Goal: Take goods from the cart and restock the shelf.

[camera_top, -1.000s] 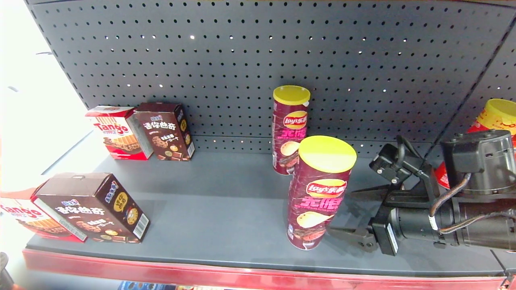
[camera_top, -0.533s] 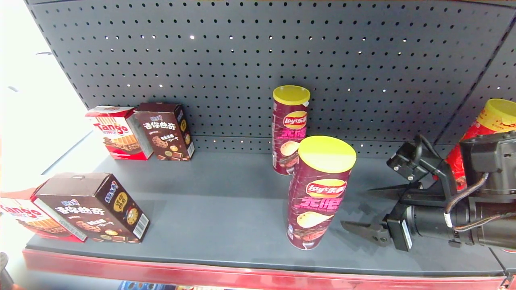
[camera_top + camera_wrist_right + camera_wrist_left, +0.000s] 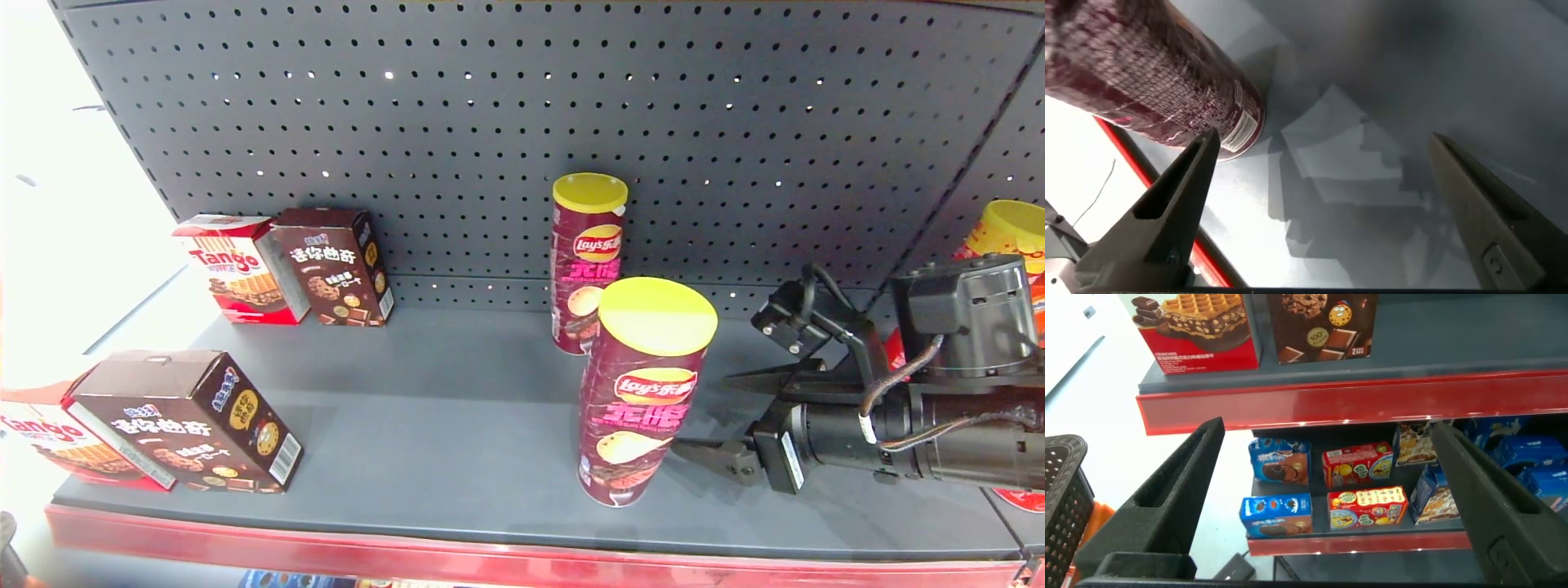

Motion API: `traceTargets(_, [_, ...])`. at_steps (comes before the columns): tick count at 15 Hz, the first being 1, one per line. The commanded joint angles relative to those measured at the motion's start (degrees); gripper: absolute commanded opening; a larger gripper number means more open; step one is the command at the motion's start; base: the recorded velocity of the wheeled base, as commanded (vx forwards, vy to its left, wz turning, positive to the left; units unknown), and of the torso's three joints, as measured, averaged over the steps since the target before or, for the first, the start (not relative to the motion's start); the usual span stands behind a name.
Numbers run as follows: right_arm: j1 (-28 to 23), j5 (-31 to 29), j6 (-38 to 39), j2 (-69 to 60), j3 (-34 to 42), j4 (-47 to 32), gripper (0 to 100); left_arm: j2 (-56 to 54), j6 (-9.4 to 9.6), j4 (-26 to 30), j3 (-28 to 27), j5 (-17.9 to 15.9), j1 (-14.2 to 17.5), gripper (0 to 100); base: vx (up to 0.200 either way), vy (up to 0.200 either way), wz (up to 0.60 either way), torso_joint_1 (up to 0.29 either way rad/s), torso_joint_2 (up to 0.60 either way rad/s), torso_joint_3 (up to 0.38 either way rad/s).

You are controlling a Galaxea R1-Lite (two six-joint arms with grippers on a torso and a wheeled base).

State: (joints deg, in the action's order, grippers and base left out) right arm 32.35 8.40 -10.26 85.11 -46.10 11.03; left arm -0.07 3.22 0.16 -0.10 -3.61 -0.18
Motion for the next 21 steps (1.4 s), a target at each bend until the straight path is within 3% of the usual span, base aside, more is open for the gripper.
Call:
traceTargets(1, [0.78, 0.04, -0.02, 0.58, -0.39, 0.04, 100, 0.07, 0.03, 0.02, 0.01, 0.00, 0.01, 100, 0.000, 0.000, 0.00, 0.000, 0.00, 0.000])
traceTargets(21, [1.57, -0.66, -0.02, 2.78, -2.32, 0.13, 100, 0.07, -0.05, 0.02, 0.01, 0.00, 0.01, 100, 0.000, 0.000, 0.00, 0.000, 0.00, 0.000])
